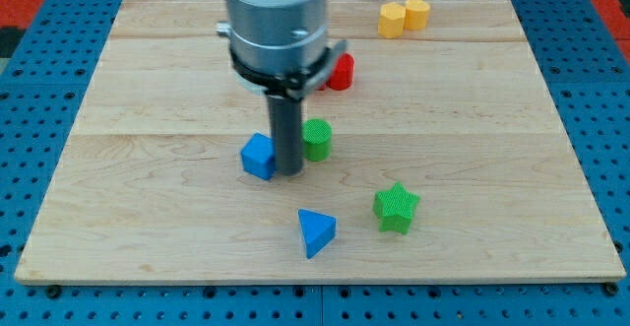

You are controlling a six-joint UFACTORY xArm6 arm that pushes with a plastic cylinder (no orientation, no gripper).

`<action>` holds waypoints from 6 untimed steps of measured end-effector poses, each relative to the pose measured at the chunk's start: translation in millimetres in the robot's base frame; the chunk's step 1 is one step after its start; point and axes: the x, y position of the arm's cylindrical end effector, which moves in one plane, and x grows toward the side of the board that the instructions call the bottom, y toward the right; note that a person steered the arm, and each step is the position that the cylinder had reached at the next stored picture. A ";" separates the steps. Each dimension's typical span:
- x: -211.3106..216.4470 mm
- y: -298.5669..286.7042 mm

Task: Slightly push the green circle to the right

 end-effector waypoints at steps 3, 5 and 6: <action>-24.7 -28.0; 17.6 68.8; 46.3 86.3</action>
